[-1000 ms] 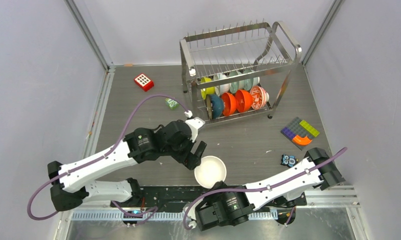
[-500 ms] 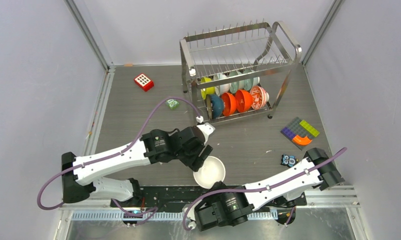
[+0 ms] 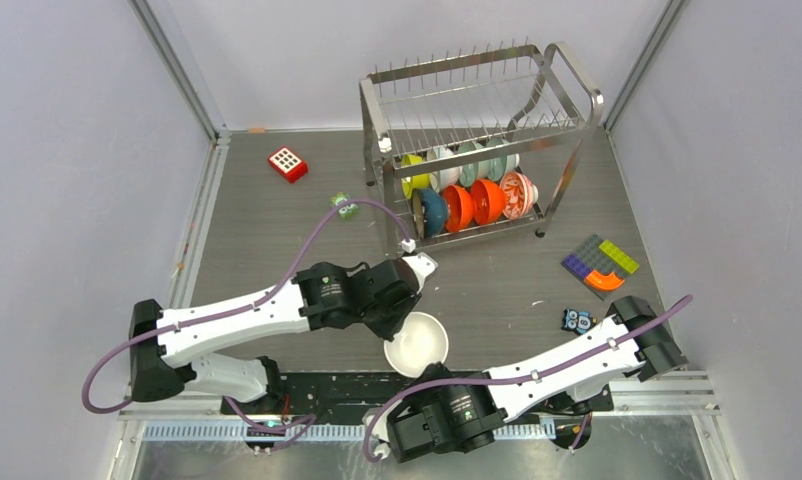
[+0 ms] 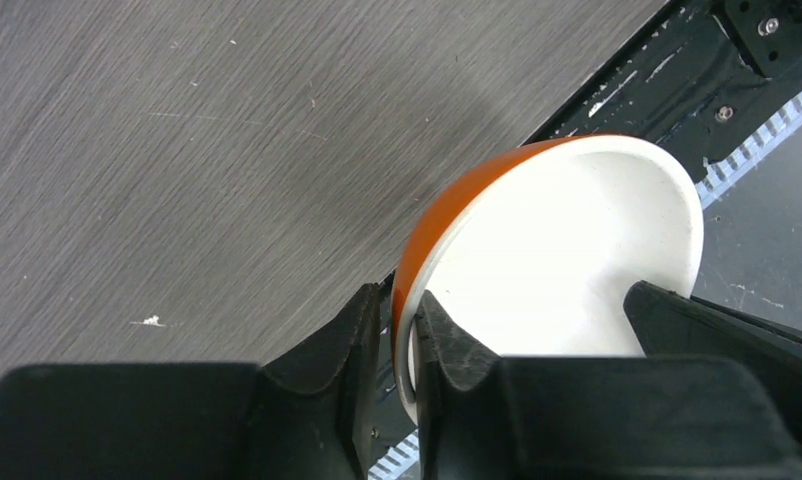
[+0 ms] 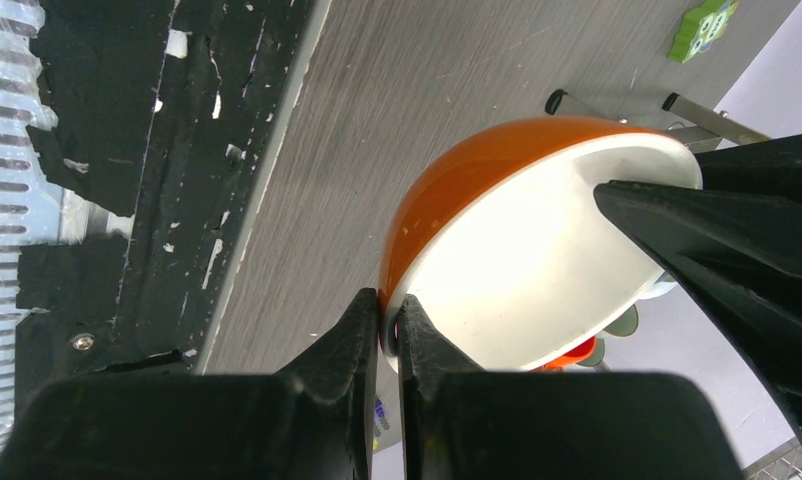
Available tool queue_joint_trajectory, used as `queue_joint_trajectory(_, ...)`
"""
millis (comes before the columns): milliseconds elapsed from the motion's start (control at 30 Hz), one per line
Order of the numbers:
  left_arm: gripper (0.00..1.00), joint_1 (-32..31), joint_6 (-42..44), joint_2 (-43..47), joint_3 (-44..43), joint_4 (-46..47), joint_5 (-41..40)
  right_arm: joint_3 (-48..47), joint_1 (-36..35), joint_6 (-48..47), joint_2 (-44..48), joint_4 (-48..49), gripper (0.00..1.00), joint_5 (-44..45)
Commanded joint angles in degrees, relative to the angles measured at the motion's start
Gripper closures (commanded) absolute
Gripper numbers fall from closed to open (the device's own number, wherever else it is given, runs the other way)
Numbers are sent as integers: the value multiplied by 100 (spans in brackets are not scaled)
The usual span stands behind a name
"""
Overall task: Unload the bowls from the dish rack
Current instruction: Place the bowl at the center of the board.
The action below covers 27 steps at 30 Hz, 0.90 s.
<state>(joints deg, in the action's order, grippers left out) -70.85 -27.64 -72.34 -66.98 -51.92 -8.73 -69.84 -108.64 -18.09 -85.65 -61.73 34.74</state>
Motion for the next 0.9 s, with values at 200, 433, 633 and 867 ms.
queue_joint_trajectory(200,100,-31,-86,205,89,288,-34,-310,-43,-12,-5,3,82,376)
queue_joint_trajectory(433,100,-27,-167,456,57,337,-429,-531,-41,166,171,169,15,508)
queue_joint_trajectory(633,100,71,-316,983,27,86,-1468,-1417,-43,626,397,357,7,615)
queue_joint_trajectory(867,100,983,-621,2171,390,-62,-2176,-1186,493,1660,1618,2719,2,1192)
